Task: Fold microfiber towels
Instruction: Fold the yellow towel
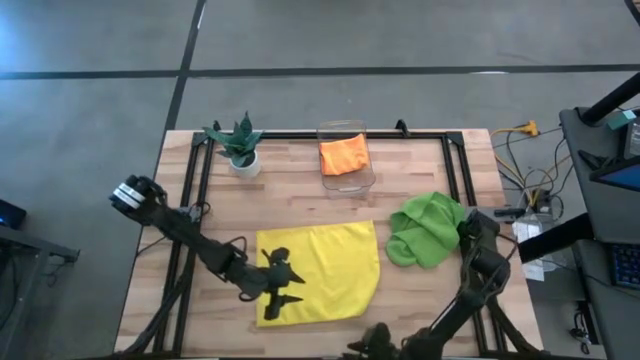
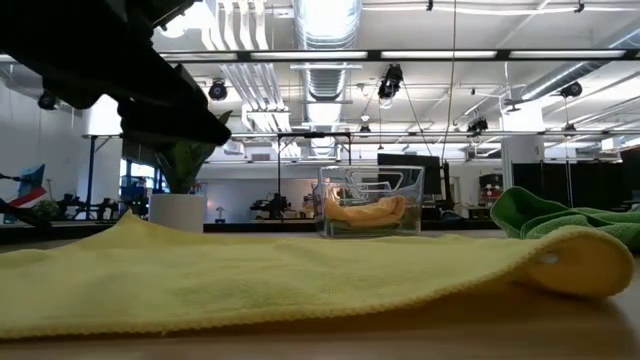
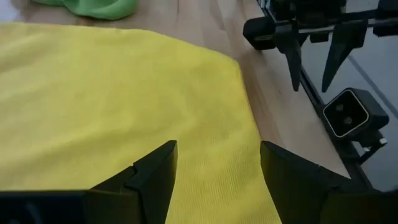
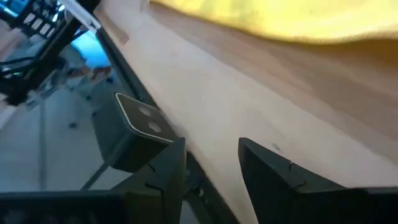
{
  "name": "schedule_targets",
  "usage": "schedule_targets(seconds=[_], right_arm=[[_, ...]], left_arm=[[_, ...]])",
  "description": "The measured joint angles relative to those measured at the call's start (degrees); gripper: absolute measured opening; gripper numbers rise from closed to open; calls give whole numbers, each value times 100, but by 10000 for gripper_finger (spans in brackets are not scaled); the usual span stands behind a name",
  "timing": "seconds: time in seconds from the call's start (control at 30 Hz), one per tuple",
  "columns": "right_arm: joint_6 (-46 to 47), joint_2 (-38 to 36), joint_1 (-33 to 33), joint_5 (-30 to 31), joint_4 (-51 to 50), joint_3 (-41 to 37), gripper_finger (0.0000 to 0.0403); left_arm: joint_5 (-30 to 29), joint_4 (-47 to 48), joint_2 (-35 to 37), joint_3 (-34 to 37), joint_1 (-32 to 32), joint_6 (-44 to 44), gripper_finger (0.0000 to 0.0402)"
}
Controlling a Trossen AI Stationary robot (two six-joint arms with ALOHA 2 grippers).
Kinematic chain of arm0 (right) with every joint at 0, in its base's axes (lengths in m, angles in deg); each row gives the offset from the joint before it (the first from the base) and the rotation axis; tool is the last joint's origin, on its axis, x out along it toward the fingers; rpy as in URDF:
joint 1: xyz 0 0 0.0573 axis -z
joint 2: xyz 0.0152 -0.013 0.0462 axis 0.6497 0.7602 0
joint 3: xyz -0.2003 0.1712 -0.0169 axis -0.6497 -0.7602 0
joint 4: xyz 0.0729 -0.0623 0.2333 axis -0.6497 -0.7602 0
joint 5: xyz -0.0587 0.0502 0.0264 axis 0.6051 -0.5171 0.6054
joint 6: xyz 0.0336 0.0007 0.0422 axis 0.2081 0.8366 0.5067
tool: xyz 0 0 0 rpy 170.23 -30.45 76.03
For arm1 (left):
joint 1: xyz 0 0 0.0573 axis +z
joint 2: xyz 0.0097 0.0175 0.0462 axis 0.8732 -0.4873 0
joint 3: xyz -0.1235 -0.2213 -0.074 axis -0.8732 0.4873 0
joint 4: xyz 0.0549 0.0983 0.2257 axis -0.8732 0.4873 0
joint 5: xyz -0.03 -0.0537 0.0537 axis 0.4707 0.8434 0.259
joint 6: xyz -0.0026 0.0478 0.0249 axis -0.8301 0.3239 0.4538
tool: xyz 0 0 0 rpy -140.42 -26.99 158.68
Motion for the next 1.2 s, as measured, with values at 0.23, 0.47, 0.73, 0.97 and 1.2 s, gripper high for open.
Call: schedule_targets(seconds=[0.23, 0.47, 0.73, 0.97, 1.2], right_arm=[[-800, 509, 213, 186, -612, 654, 141], [-232, 572, 369, 409, -2077, 817, 140], [-182, 532, 389, 77, -2501, 824, 132], [514, 363, 282, -592, -3811, 826, 95], [885, 63, 80, -1596, -5339, 807, 49]], left_arm=[[173, 76, -318, -26, 14, -17, 215], [437, 513, -589, -21, 25, -312, 207], [875, 428, -1083, -32, 27, -569, 145], [961, 538, -1200, 46, 29, -867, 110], [1138, 567, -1191, 206, 29, -903, 106]])
